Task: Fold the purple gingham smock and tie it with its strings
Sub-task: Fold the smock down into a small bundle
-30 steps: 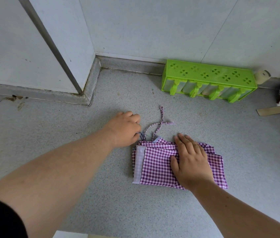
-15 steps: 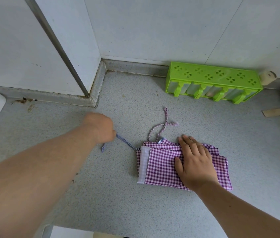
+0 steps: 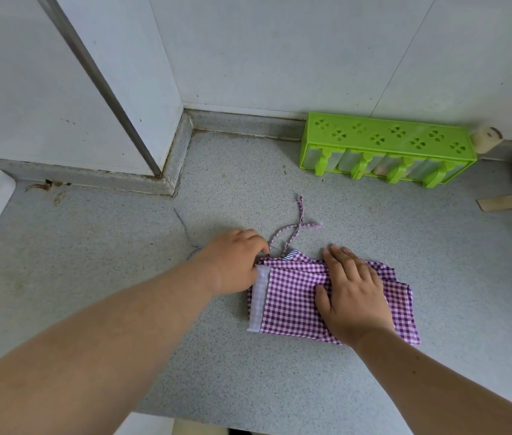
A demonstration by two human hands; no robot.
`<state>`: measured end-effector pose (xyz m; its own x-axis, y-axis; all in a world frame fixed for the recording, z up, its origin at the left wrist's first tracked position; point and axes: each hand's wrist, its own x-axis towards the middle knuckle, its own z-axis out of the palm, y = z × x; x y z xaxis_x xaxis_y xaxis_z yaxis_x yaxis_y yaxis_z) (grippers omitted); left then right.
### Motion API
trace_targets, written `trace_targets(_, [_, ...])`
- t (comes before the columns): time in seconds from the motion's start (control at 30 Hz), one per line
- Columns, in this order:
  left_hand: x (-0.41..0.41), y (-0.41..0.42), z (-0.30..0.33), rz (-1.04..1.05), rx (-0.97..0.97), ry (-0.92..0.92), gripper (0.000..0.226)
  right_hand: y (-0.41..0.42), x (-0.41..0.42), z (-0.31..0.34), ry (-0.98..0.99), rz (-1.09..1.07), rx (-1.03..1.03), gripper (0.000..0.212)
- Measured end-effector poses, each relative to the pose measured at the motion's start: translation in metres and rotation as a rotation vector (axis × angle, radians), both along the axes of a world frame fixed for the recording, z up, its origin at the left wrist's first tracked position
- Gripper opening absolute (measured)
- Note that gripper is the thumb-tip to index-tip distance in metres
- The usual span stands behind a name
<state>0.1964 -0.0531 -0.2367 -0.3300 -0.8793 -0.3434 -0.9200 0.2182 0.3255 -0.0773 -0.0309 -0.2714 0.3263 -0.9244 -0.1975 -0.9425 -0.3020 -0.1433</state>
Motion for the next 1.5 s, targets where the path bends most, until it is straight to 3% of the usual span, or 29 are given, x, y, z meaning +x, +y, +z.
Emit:
trace_targets(0.13, [0.009, 0.013, -0.01, 0.091, 0.047, -0.042, 0.05, 0.0, -0.001, -0.001, -0.01, -0.003, 0.004, 0.071])
trace_targets(0.27, [0.026, 0.024, -0.01, 0.012, -0.032, -0.17, 0.026, 0.0, -0.002, -0.001, -0.02, -0.007, -0.003, 0.071])
trace_targets(0.57, [0.052, 0.032, -0.005, -0.001, 0.058, -0.362, 0.023, 0.001, -0.001, 0.0, -0.018, -0.009, 0.0, 0.072])
trace_targets(0.7, [0.068, 0.032, -0.004, 0.241, 0.097, -0.39, 0.032, 0.0, -0.001, 0.0, -0.011, -0.011, 0.003, 0.071])
trace_targets(0.77, [0.068, 0.03, -0.001, 0.319, 0.021, -0.411, 0.031, 0.0, -0.001, 0.0, -0.007, -0.011, 0.008, 0.071])
trace_targets(0.87, [0.044, 0.031, 0.007, 0.226, -0.199, -0.305, 0.041, 0.001, 0.0, 0.0, 0.001, -0.007, 0.01, 0.072])
trace_targets(1.0, [-0.038, 0.037, 0.012, -0.245, -0.314, 0.035, 0.041, 0.0, 0.0, 0.0, 0.001, -0.002, 0.009, 0.072])
trace_targets(1.07, [-0.07, 0.045, -0.003, -0.338, -0.333, 0.067, 0.042, 0.0, -0.001, -0.002, -0.001, 0.008, 0.014, 0.073])
trace_targets(1.27, [-0.068, 0.059, -0.037, -0.022, -0.148, -0.058, 0.06, 0.0, -0.003, -0.001, -0.046, 0.029, -0.001, 0.068])
trace_targets(1.5, [-0.067, 0.063, -0.045, 0.061, -0.163, -0.031, 0.065, 0.003, -0.01, -0.004, -0.085, 0.115, -0.064, 0.049])
